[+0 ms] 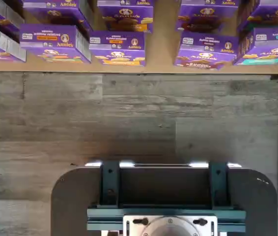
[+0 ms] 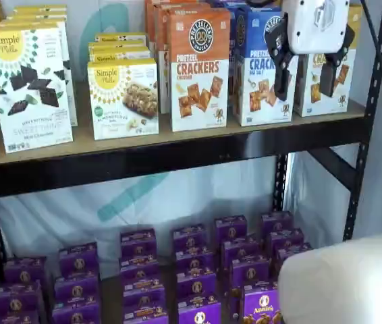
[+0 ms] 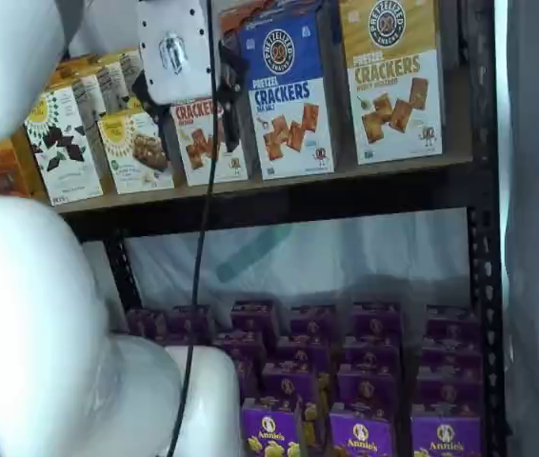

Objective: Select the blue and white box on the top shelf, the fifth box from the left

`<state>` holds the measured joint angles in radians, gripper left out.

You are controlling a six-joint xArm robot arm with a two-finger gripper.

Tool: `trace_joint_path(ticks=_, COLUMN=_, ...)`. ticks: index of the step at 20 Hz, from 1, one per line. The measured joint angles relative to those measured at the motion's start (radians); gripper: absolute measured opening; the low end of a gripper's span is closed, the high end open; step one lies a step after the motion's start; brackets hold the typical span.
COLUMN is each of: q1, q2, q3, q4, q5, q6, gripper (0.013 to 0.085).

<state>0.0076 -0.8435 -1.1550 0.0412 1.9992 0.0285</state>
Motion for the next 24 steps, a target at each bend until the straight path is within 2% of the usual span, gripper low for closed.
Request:
trace_joint_path(ticks=8, q1=-0.015, q2=0.013, q3=-0.004, q4=0.006, q5=0.002, q6=-0.012, gripper=0.0850)
trace_joint_path(ticks=14, q1=0.016, q2=0.005, q3=0.020, q4=-0.041, q5=-0.067, q6=-0.001, gripper=0.0850)
trace_joint_path(ticks=22, q1=0.032, q2=0.038, q3=0.022, q4=-0.031, q5=-0.131, q6=0.020, gripper=0.0850)
trace_joint_path(ticks=24, q1=0.043, q2=0.057, q3=0.010, q4=-0.043, q5=-0.147, q6=0.028, gripper=0.0850)
